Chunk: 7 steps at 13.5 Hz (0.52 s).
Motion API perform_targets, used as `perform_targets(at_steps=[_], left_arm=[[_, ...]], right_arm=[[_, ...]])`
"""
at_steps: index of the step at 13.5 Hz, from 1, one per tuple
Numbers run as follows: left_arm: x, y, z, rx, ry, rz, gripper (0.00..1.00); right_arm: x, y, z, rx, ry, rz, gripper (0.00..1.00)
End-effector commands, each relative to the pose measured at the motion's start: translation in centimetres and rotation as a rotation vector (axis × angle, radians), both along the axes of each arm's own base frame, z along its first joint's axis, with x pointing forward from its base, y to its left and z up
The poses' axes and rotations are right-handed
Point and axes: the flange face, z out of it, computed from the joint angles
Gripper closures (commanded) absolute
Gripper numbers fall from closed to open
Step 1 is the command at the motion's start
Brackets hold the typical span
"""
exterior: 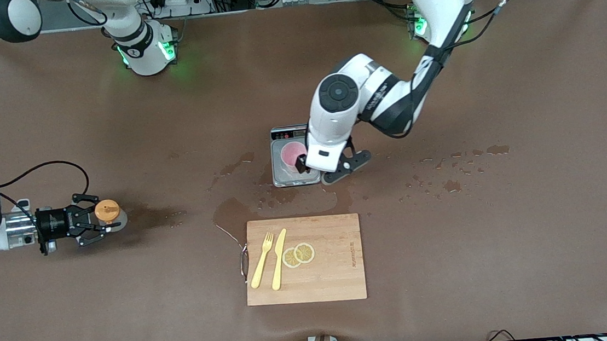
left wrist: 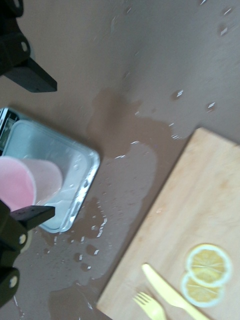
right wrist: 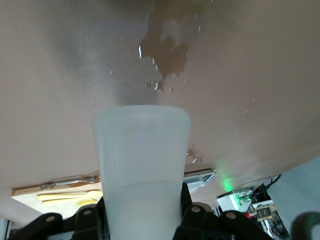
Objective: Add sauce to pink cup with both arms
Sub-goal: 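Open and raise the left gripper while the right gripper carries the bottle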
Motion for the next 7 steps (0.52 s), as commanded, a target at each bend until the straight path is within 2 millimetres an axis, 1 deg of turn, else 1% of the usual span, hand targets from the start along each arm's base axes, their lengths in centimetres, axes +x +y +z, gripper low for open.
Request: perform_targets(at_steps=[1,2,4,6,7], left_arm=[[1.2,3.0,3.0,0.019,-0.02,-0.018,0.0],[1.4,3.7,3.6,0.027,-0.019,-0.023,0.0],[2.3,5.6,5.2,0.033,-0.026,-0.028,0.0],[2.3,6.9,6.3,0.053,-0.018,-0.092,0.0],[2.8,8.3,7.0,0.062,-0.008,-0.122,0.0]], right_arm=[[0.6,3.7,3.3,-0.116,0.032,-0.007,0.49],[0.9,5.2,4.1,-0.155,0.046,-0.013,0.49],[1.3,7.7,4.7,-0.197,0.07,-0.029,0.49],[1.7,10.4,5.3,-0.238,0.079,-0.04,0.5],[1.9,12.2,5.6,-0.28,0.083,-0.042,0.51]])
